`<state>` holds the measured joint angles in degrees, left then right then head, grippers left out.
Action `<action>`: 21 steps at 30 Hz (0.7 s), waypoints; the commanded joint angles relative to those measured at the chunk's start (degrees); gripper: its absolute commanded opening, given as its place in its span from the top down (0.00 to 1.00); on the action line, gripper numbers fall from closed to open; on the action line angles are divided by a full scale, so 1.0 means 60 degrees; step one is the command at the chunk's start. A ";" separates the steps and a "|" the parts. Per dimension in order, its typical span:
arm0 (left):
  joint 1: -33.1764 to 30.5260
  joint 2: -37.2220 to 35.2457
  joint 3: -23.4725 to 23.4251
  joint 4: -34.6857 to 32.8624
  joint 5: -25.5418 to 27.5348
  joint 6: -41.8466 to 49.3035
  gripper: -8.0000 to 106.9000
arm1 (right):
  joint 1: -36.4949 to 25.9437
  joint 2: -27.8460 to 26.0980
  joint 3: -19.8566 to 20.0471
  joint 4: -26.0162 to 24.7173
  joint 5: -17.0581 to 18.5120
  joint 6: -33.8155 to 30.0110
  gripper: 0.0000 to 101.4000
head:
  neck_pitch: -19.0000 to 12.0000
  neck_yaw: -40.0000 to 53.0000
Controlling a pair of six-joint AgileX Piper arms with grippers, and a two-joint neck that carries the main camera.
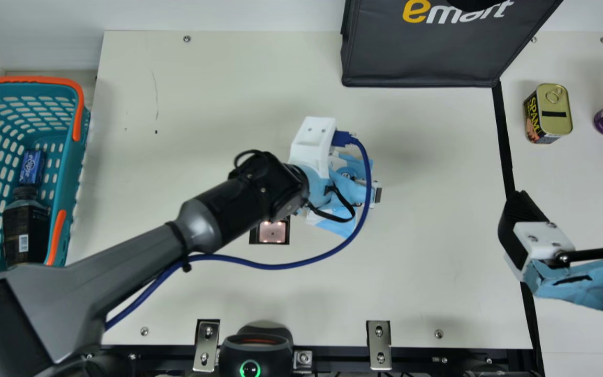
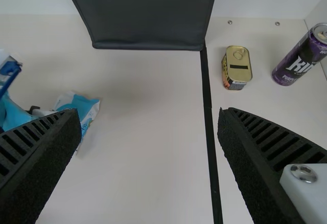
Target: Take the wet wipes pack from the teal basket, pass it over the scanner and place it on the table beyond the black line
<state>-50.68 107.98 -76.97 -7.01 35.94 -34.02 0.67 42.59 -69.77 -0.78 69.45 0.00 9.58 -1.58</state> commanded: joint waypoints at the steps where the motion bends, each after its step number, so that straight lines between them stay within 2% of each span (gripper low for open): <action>1: 0.0139 -0.0269 0.0202 -0.0324 -0.0084 0.0344 0.15 | 0.0000 0.0000 0.0000 0.0000 0.0000 0.0000 0.06 | -0.0276 0.0000; 11: 0.1020 -0.1673 0.1401 -0.1359 -0.0358 0.1915 0.15 | 0.0000 0.0000 0.0000 0.0000 0.0000 0.0000 0.06 | -0.0276 0.0000; 21: 0.2226 -0.3355 0.2739 -0.1990 -0.0271 0.3243 0.15 | 0.0000 0.0000 0.0000 0.0000 0.0000 0.0000 0.06 | -0.0276 0.0000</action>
<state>-38.27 89.53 -61.63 -18.70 34.23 -15.67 0.67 42.59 -69.77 -0.78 69.45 0.00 9.58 -1.49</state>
